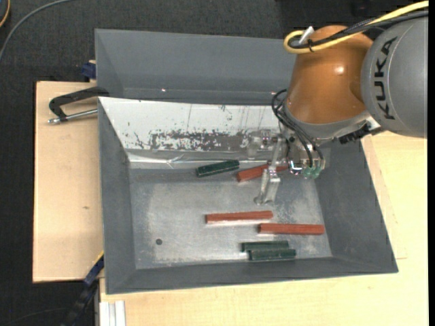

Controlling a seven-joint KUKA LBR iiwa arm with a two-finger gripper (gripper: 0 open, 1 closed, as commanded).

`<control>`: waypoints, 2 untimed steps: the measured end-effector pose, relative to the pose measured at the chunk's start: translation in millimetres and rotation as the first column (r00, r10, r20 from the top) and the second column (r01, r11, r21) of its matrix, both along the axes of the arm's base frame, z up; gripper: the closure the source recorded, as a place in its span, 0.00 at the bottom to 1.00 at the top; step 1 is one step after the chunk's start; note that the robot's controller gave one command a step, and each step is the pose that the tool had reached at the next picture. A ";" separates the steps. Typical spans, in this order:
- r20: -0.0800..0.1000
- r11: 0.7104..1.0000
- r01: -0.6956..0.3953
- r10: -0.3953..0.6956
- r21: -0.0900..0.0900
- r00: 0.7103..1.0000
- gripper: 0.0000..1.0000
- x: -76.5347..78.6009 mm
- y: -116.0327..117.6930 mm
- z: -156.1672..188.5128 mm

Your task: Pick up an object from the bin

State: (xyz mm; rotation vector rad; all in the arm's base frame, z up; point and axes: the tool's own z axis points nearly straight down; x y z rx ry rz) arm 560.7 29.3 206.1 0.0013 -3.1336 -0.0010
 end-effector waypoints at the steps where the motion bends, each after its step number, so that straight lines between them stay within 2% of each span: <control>1: 0.000 0.992 -0.123 0.123 0.001 0.992 0.00 -11.0 2.5 -139.8; 2: 0.008 0.993 -0.121 0.121 0.001 0.993 1.00 -8.5 2.4 -135.4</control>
Offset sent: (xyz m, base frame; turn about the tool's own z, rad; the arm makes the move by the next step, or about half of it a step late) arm -0.0092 0.0015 -0.1361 -0.1228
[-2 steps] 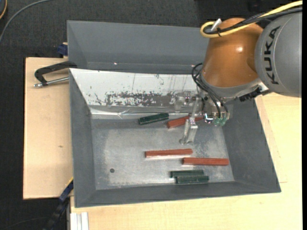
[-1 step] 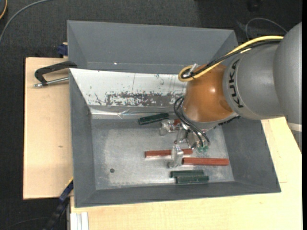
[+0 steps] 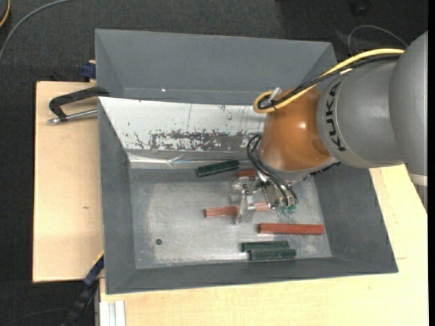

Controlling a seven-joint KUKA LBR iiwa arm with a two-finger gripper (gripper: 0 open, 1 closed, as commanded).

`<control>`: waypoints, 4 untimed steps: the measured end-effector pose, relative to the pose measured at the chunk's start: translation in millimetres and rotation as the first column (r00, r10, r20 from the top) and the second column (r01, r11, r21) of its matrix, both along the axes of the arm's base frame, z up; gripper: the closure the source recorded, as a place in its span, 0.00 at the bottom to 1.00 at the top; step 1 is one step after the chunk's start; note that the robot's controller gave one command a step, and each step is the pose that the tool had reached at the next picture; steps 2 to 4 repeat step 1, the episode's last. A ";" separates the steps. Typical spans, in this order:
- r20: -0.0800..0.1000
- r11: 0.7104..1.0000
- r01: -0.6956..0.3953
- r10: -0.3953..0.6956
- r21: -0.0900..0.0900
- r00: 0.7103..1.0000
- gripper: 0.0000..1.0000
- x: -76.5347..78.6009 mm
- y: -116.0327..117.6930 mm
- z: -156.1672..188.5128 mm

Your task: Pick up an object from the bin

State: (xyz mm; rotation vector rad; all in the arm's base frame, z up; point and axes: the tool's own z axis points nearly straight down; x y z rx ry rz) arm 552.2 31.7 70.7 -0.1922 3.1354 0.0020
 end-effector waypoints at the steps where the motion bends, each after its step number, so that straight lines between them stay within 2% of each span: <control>1: 0.015 1.000 -0.023 0.023 0.001 1.000 1.00 -13.8 12.2 143.8; 4: 0.015 1.000 -0.023 0.023 0.001 1.000 1.00 -13.8 12.2 143.8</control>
Offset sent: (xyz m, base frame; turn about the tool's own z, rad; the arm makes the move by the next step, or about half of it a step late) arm -0.0163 0.0114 0.1378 -0.0235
